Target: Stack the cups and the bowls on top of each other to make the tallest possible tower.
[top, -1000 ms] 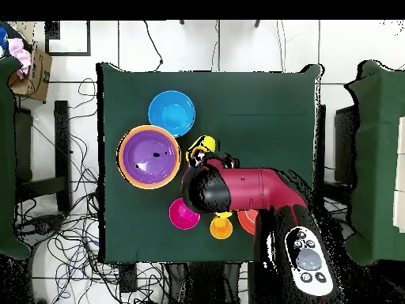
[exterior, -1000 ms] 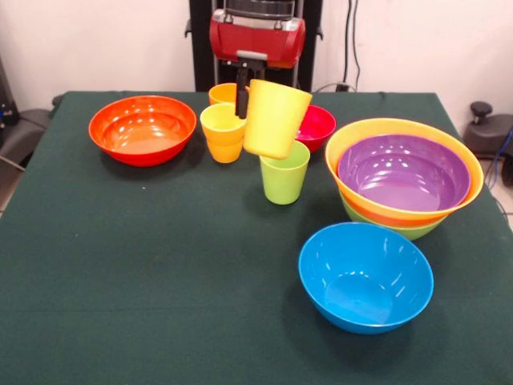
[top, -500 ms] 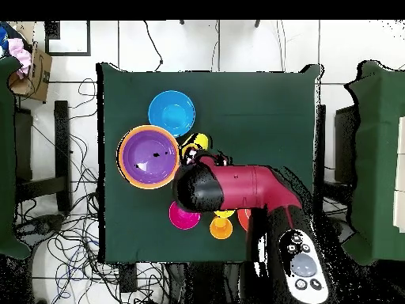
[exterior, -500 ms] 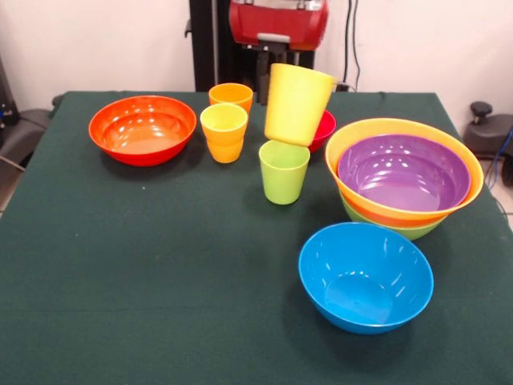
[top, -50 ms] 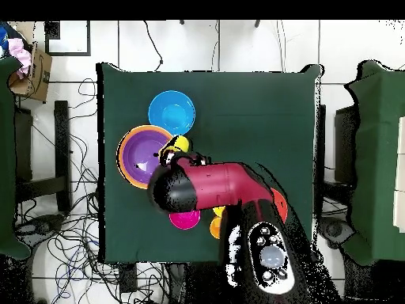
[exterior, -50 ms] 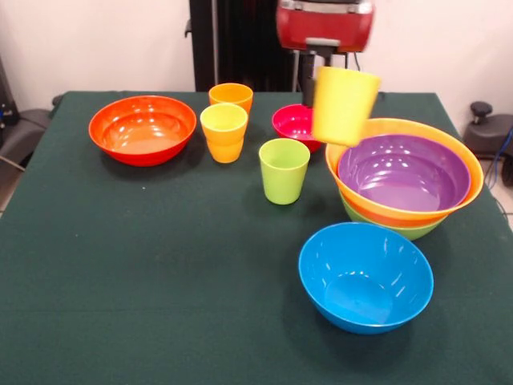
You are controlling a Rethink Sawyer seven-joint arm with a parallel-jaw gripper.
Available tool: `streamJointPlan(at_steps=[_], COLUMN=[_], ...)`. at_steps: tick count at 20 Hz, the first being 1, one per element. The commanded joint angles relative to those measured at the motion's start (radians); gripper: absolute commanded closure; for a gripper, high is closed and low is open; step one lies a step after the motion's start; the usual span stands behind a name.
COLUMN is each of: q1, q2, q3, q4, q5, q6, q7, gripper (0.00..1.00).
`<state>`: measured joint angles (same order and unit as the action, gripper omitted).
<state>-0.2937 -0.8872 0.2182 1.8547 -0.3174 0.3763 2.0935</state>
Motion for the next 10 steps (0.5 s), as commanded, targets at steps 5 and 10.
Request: streamJointPlan(at_steps=[5,10], q1=[0.189,0.293], q2=[0.124,0.175], q3=[-0.083,-0.158], q4=[-0.013,-0.046], q5=[0.063,0.112], q6=[-0.061,-0.097], q7=[0.236,0.285], gripper=[1.00,1.00])
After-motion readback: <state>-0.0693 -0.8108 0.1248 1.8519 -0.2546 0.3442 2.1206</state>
